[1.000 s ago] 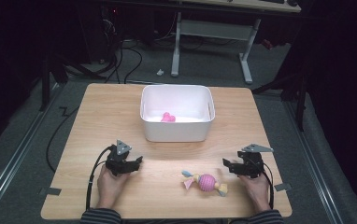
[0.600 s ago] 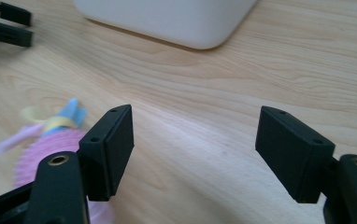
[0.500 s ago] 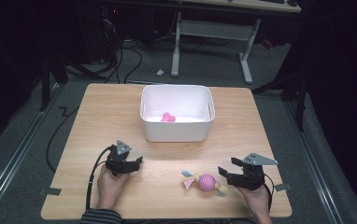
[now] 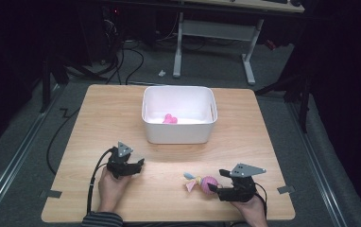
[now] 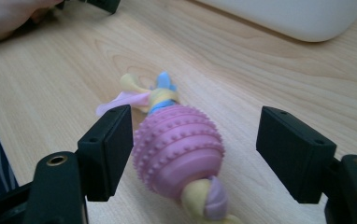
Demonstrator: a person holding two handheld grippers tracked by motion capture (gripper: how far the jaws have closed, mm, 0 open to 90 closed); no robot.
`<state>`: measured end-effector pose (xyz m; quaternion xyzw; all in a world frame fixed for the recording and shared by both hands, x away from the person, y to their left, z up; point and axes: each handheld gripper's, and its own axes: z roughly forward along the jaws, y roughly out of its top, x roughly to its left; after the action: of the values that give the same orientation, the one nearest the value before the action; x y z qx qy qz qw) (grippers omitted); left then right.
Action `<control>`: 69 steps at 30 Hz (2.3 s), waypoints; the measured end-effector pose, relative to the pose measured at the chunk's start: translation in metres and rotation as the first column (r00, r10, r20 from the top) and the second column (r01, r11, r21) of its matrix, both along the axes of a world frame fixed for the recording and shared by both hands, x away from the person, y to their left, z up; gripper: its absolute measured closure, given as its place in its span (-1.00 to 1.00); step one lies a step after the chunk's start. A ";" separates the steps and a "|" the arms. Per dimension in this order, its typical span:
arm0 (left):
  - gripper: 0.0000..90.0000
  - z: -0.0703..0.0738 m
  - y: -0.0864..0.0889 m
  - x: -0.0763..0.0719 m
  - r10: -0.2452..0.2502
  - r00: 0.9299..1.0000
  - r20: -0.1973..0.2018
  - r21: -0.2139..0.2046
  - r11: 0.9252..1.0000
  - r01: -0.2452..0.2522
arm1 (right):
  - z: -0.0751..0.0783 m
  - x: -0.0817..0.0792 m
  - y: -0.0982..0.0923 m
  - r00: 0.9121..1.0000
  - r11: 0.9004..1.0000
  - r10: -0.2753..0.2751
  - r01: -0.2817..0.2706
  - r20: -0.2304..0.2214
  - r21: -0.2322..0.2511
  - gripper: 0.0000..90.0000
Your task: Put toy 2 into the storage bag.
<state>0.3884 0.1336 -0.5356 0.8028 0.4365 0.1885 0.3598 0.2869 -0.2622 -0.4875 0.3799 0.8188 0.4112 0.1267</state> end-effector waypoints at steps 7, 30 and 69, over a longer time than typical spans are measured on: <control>-0.36 0.000 0.000 0.000 0.000 1.000 0.000 0.000 1.000 0.000 | -0.008 0.006 0.013 0.998 0.997 0.043 -0.046 -0.044 -0.067 -0.44; -0.36 0.000 0.000 0.000 0.000 1.000 0.000 0.000 1.000 0.000 | -0.016 0.011 0.022 0.993 0.985 0.088 -0.098 -0.077 -0.145 -0.25; -0.36 0.000 0.000 0.000 0.000 1.000 0.000 0.000 1.000 0.000 | 0.078 0.046 0.001 0.993 0.994 -0.002 0.014 0.116 -0.106 -0.24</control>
<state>0.3884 0.1336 -0.5356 0.8029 0.4364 0.1885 0.3598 0.3328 -0.2607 -0.4092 0.3513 0.8295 0.3876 0.1959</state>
